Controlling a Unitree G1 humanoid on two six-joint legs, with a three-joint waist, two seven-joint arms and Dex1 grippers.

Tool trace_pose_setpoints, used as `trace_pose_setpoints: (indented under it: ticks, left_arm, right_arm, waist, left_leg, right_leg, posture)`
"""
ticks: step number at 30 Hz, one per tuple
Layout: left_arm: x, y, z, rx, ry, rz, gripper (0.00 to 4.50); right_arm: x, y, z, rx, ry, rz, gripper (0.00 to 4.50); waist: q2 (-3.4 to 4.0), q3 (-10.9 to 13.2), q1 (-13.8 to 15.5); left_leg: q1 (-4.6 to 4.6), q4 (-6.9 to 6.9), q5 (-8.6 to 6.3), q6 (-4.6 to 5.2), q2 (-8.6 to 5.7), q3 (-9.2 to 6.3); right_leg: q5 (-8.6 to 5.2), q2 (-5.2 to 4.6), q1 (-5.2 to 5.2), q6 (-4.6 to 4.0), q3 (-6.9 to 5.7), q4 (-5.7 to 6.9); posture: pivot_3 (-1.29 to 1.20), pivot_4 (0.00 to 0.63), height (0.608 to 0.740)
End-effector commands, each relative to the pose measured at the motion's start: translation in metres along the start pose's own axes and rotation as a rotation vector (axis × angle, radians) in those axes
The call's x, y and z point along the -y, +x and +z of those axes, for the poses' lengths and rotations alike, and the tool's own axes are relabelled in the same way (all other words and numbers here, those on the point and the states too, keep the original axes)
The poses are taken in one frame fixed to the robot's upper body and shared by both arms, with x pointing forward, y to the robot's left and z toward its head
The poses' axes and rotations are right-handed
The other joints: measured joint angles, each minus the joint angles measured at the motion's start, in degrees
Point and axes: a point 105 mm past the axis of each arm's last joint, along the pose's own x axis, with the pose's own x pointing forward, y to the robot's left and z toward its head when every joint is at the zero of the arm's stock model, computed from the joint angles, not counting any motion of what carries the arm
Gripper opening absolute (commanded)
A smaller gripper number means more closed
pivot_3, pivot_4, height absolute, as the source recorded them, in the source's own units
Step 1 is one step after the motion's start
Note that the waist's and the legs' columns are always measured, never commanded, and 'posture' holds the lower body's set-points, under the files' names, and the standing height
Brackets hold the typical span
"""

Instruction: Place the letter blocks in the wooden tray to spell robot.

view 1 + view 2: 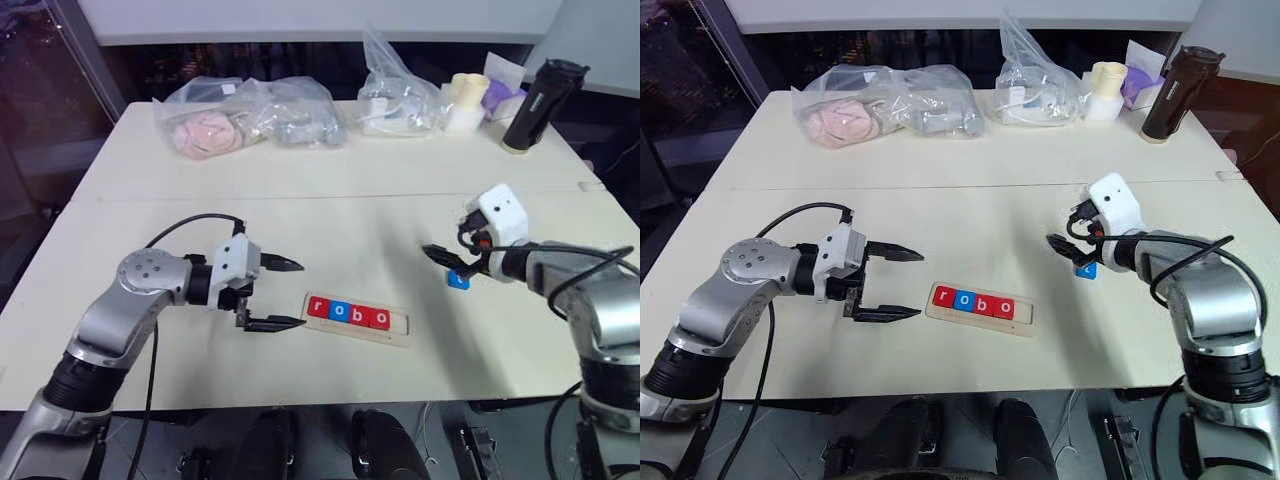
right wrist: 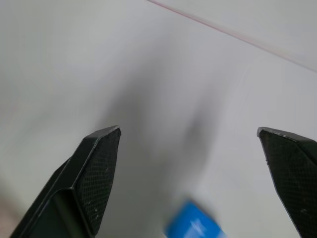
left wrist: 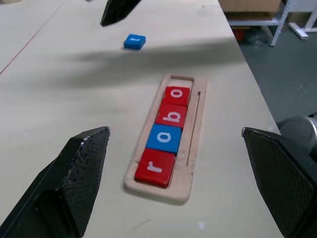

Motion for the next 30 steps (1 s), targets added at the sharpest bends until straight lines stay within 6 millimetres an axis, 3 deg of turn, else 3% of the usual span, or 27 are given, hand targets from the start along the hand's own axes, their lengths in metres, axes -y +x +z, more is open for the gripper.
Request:
trace_pose_setpoints:
  ticks: [1,6,14,17,22,28,30]
  left_arm:
    - [0.0,0.001,0.008,0.022,0.03,-0.018,4.5]
    - [-0.001,0.003,0.009,0.021,0.042,-0.028,4.5]
    - [-0.003,0.003,0.011,0.021,0.045,-0.023,4.5]
    - [-0.002,0.002,0.011,0.02,0.044,-0.017,4.5]
    - [-0.002,0.002,0.012,0.022,0.043,-0.01,4.5]
    - [-0.001,0.003,0.011,0.025,0.041,-0.008,4.5]
    - [-0.001,0.004,0.011,0.025,0.041,-0.009,4.5]
  right_arm:
    - [0.004,-0.01,-0.004,-0.002,0.139,-0.159,4.45]
    - [-0.003,-0.007,-0.03,-0.076,0.174,-0.232,4.45]
    - [-0.007,-0.001,-0.044,-0.109,0.236,-0.211,4.45]
    - [-0.007,0.003,-0.045,-0.113,0.259,-0.203,3.62]
    - [-0.009,0.006,-0.046,-0.114,0.26,-0.198,1.15]
    - [-0.01,-0.002,-0.051,-0.129,0.262,-0.21,1.12]
    - [-0.013,-0.016,-0.055,-0.139,0.266,-0.215,1.12]
  waist:
    - [0.07,-0.02,-0.09]
    - [0.11,-0.05,-0.09]
    - [0.11,-0.05,-0.39]
    - [0.11,-0.05,-0.42]
    - [0.11,-0.05,-0.28]
    - [0.1,-0.05,-0.23]
    - [0.1,-0.05,-0.06]
  left_leg:
    - [0.0,-0.02,0.01,-0.01,0.0,0.0]
    - [0.0,-0.02,0.01,-0.01,-0.02,0.0]
    - [0.03,0.0,0.03,0.02,-0.02,0.01]
    - [0.05,0.03,0.04,0.03,0.01,0.01]
    - [0.08,0.08,0.07,0.08,0.04,0.01]
    - [0.12,0.11,0.08,0.1,0.04,0.01]
    - [0.12,0.1,0.08,0.1,0.04,0.01]
  right_leg:
    - [0.0,0.0,-0.01,0.0,0.0,0.02]
    - [0.0,0.02,-0.04,0.0,0.0,0.08]
    - [0.02,0.13,0.01,0.04,-0.01,0.11]
    - [0.08,0.24,0.04,0.14,-0.01,0.11]
    - [0.09,0.4,0.1,0.17,-0.01,0.12]
    - [0.1,0.46,0.16,0.18,-0.02,0.12]
    - [0.1,0.47,0.16,0.19,-0.02,0.12]
  posture:
    - [0.0,0.15,0.74]
    - [0.0,0.15,0.74]
    - [0.0,0.15,0.74]
    - [0.0,0.15,0.74]
    - [0.0,0.15,0.74]
    - [0.0,0.15,0.74]
    - [0.0,0.15,0.74]
